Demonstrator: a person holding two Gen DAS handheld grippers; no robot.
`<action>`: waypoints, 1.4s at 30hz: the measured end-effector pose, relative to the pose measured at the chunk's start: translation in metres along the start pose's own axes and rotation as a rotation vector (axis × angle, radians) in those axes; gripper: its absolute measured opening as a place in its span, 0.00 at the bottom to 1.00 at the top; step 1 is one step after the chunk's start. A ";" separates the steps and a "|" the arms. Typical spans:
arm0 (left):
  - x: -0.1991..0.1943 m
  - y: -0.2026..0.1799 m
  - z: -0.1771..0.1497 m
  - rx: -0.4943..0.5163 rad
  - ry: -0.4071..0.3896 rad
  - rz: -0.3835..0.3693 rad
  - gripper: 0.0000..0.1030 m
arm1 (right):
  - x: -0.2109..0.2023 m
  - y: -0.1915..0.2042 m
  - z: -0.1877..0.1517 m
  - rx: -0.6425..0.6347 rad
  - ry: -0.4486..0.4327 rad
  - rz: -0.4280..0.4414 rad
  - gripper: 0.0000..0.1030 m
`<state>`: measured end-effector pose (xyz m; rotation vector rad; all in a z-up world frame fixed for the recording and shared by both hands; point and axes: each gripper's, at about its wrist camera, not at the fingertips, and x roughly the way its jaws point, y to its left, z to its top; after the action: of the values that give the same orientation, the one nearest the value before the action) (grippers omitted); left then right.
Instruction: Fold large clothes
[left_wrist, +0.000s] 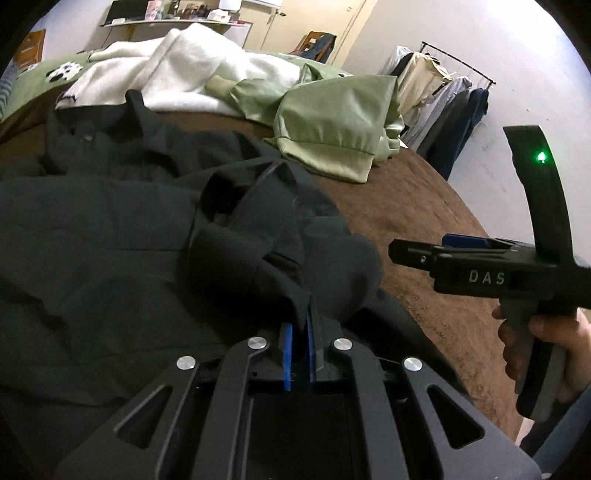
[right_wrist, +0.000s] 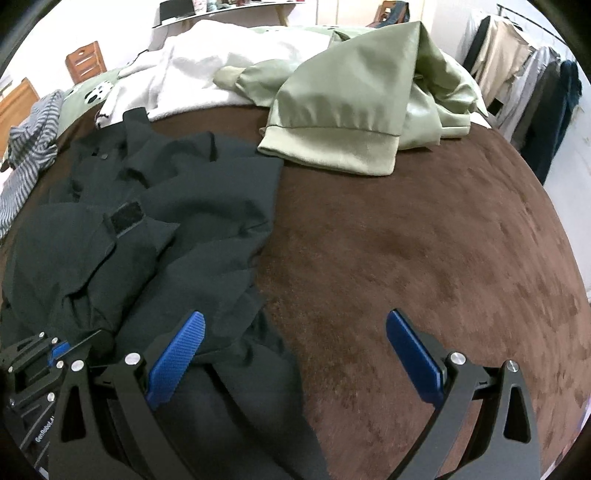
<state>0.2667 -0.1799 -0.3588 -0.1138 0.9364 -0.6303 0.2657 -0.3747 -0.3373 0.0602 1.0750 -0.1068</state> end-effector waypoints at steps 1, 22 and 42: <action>0.000 -0.002 0.002 0.002 0.003 0.002 0.13 | 0.001 -0.001 0.002 -0.003 0.000 0.004 0.94; -0.102 0.043 0.047 0.049 -0.036 0.280 0.94 | -0.033 0.034 0.028 -0.027 -0.031 0.109 0.94; -0.133 0.207 0.050 -0.198 0.064 0.457 0.94 | 0.005 0.174 0.021 -0.375 0.113 -0.008 0.46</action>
<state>0.3431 0.0541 -0.3071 -0.0522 1.0432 -0.1193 0.3064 -0.2040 -0.3323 -0.2786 1.1925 0.0925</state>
